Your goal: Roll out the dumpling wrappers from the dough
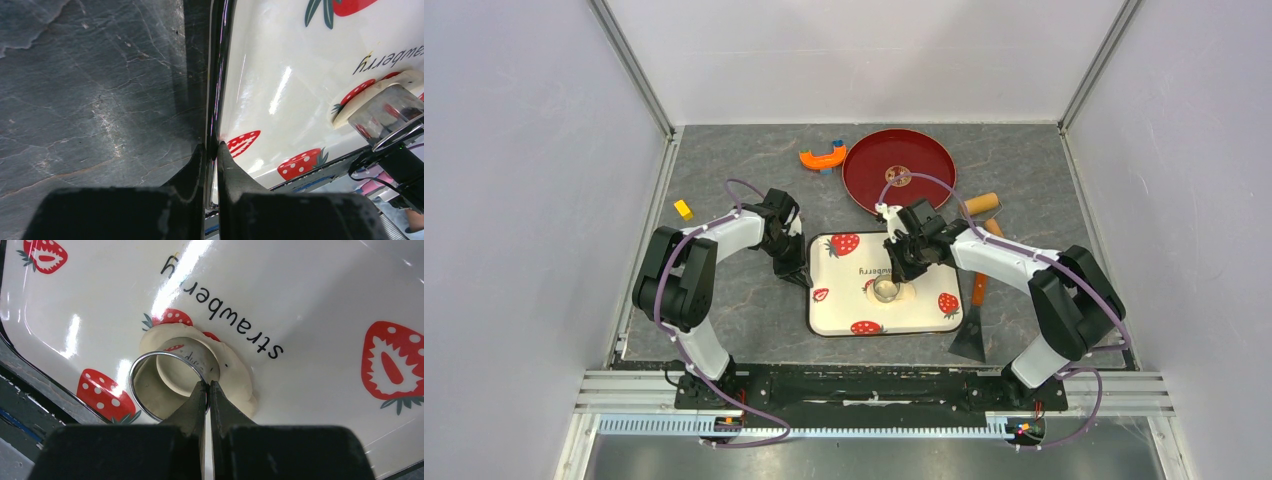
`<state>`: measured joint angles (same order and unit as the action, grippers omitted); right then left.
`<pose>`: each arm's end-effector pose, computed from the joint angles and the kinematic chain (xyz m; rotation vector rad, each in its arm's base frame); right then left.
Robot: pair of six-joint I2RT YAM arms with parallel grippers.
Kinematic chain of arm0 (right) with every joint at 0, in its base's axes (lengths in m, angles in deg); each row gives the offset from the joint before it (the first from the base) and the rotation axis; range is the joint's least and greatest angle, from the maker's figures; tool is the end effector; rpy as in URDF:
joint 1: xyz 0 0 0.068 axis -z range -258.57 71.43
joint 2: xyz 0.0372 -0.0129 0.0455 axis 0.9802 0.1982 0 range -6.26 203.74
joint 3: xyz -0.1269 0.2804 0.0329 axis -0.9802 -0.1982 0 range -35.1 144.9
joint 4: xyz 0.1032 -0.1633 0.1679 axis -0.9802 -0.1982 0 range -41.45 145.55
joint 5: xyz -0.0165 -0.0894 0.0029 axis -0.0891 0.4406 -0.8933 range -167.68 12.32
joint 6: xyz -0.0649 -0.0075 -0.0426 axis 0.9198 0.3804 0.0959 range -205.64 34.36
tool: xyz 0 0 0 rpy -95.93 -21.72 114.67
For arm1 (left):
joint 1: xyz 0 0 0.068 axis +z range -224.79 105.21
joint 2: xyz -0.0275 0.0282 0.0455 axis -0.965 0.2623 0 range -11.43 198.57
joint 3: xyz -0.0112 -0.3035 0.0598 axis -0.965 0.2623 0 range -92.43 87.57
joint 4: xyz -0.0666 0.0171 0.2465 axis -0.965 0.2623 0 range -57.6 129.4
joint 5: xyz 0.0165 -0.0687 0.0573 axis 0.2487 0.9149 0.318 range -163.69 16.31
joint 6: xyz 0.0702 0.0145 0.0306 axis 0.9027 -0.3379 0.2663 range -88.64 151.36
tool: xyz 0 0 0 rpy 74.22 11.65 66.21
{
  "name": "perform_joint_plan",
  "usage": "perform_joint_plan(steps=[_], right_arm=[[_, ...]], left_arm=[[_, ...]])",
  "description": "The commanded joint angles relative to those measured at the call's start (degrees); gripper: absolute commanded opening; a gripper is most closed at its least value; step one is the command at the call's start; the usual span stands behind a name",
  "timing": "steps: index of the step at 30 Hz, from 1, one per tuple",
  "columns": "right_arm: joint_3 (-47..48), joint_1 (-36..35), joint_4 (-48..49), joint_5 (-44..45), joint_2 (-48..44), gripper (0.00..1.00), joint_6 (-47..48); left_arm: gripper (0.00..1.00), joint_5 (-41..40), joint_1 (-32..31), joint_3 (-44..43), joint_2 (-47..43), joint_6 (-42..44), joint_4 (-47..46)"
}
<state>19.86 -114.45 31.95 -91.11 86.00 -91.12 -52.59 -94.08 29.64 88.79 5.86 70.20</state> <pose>0.2551 0.2036 0.1965 -0.7867 2.5806 0.5442 0.2887 -0.1265 0.1599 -0.1164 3.0575 -0.6277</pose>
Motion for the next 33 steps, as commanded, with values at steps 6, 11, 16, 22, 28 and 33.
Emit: perform_joint_plan(steps=[6, 11, 16, 22, 28, 33], right_arm=[[0.4, -0.2, 1.8, 1.4, 0.5, 0.00, 1.1], [0.4, -0.2, 1.7, 2.2, -0.3, 0.08, 1.2], [1.6, -0.2, 0.9, 2.4, -0.8, 0.26, 1.1], [3.7, -0.2, 0.2, 2.3, -1.9, 0.49, 0.8], [4.9, 0.2, 0.0, 1.9, -2.6, 0.64, -0.3], [4.1, 2.2, 0.2, -1.6, -2.8, 0.72, -1.2]], left_arm=[[0.02, -0.9, -0.7, 1.4, 1.7, -1.7, -2.4], [0.02, -1.0, -0.7, 1.2, 1.4, -1.7, -2.3], [0.05, -2.4, -0.7, 0.4, 0.0, -1.0, -0.9], [0.31, -5.4, -0.8, -2.2, -3.1, 0.5, 2.1], [0.38, -10.4, -2.5, -6.8, -6.4, 1.8, 6.0], [0.38, -11.4, -4.8, -11.0, -7.1, 1.9, 7.7]])
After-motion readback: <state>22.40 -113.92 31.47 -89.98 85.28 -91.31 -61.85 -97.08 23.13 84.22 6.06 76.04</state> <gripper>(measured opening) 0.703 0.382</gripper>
